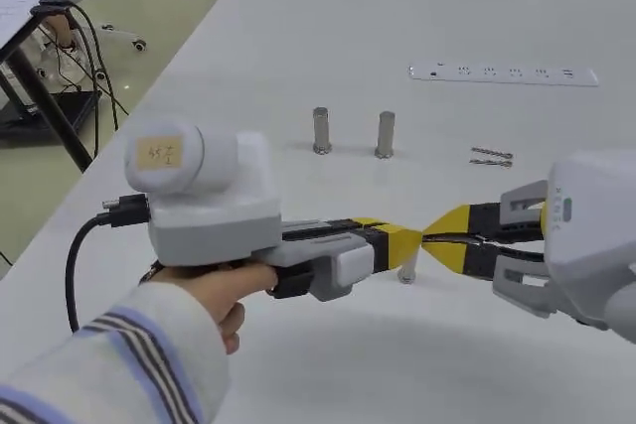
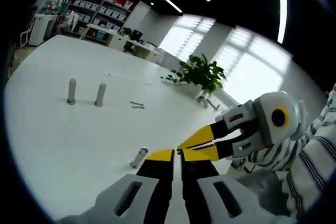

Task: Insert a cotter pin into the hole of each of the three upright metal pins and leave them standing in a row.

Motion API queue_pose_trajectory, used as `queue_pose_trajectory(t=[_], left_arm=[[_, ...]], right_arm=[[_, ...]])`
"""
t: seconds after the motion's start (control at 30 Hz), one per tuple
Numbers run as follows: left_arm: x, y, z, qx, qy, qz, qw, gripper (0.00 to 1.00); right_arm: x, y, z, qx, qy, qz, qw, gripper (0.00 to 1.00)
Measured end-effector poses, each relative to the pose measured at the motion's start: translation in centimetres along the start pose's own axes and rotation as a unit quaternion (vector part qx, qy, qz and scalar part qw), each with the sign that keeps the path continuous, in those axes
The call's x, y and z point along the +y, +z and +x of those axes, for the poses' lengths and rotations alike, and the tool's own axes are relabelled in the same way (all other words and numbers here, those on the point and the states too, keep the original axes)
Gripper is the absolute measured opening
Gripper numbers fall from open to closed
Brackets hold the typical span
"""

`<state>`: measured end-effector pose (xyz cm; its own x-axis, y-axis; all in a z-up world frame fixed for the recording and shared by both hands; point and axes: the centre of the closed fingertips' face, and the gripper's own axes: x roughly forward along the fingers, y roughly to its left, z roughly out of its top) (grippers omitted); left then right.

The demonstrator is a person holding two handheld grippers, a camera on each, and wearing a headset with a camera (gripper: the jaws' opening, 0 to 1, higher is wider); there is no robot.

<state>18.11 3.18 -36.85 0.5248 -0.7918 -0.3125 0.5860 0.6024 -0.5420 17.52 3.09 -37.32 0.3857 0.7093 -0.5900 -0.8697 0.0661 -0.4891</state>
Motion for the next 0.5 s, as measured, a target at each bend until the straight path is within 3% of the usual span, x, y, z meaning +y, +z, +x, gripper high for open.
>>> queue_pose_trajectory(t=[0.5], left_arm=[[0.11,-0.2,-0.09,0.009,-0.003,0.004,1.0,0.0]], right_arm=[[0.1,0.24,0.2,-0.003,0.004,-0.006,1.0,0.0]])
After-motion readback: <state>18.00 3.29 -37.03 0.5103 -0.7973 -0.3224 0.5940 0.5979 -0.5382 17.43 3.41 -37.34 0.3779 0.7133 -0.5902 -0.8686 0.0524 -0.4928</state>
